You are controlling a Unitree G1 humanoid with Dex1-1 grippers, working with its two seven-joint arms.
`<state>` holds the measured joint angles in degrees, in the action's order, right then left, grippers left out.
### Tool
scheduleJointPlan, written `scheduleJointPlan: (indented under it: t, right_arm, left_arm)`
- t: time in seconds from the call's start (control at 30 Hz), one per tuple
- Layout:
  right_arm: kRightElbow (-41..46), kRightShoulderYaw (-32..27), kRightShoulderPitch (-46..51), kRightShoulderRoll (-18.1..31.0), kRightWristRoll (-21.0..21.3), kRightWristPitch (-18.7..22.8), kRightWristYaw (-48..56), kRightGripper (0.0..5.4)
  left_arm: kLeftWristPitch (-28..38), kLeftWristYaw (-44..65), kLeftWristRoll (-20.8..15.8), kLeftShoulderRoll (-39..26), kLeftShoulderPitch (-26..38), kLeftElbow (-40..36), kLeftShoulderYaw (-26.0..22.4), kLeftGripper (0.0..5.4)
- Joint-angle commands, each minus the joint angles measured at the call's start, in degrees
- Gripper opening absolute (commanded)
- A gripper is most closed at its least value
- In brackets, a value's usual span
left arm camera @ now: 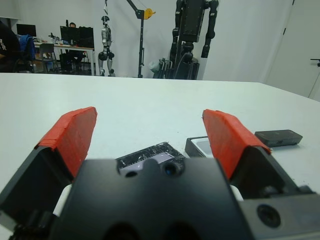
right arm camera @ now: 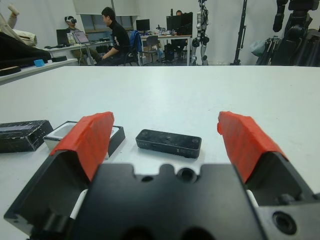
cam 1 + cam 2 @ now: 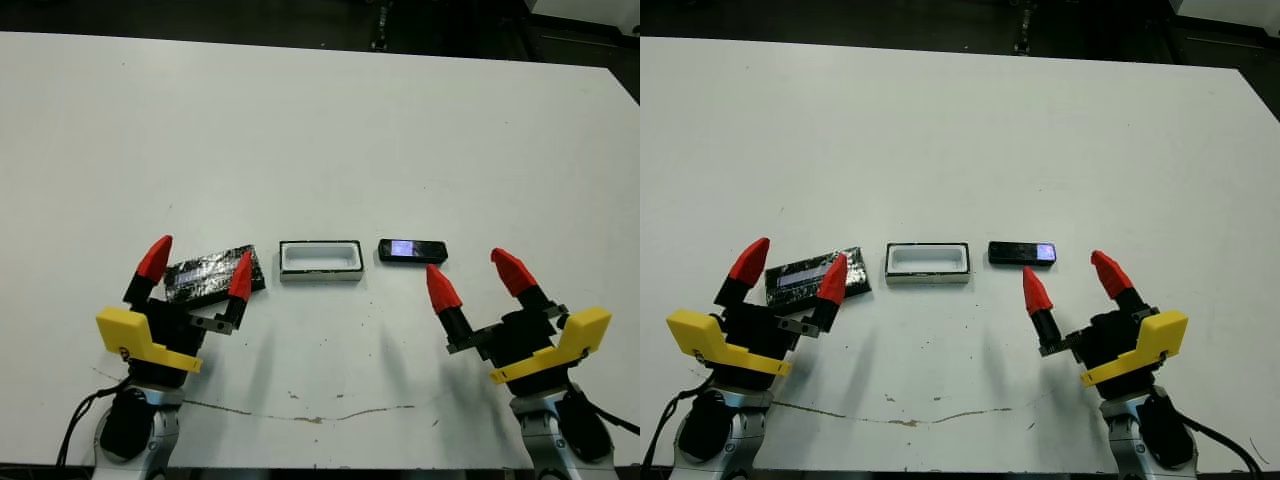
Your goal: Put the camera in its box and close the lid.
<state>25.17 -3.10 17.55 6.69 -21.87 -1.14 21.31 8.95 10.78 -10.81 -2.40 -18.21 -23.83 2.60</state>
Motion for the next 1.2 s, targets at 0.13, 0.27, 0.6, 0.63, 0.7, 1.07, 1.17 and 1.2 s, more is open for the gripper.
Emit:
scheduleJointPlan:
  t: [0.13, 0.27, 0.6, 0.63, 0.7, 1.07, 1.17, 1.2]
  right_arm:
    - [-0.2, 0.2, 0.5, 0.4, -0.1, 0.2, -0.1, 5.40]
    - [-0.6, 0.3, 0.3, 1.0, -0.1, 0.5, 0.5, 5.40]
    - [-2.0, -4.7, -9.6, 10.1, 0.5, 4.3, 2.6, 5.40]
    - [-2.7, -5.2, -11.6, 11.6, 0.8, 4.7, 3.2, 5.40]
    - [-4.3, -5.8, -15.7, 14.4, 1.2, 5.9, 4.3, 5.40]
    - [-20.6, -1.6, -40.2, 30.9, 1.4, 12.9, 25.3, 5.40]
    - [-28.4, 2.6, -48.2, 33.8, 3.8, 11.6, 34.3, 5.40]
    - [-30.2, 4.0, -50.2, 34.3, 4.9, 11.6, 36.2, 5.40]
  left_arm:
    - [-0.4, -0.2, 0.6, -0.4, -0.7, -0.2, 0.1, 5.39]
    - [-0.5, -0.1, 0.4, -0.3, -0.7, 0.0, 0.0, 5.39]
    - [-0.7, -0.3, 0.4, 0.0, -0.6, -0.1, 0.2, 5.39]
    - [-0.4, -0.2, 0.1, 0.0, -0.6, 0.1, 0.2, 5.39]
    - [-0.1, 0.0, -0.2, 0.0, -0.5, 0.4, 0.2, 5.39]
    - [-0.4, -0.1, -0.2, 0.2, -0.2, 0.5, 0.3, 5.39]
    - [-0.9, 0.0, -0.5, 0.3, 0.0, 0.6, 0.4, 5.39]
    - [-1.1, 0.0, -0.7, 0.2, 0.0, 0.6, 0.4, 5.39]
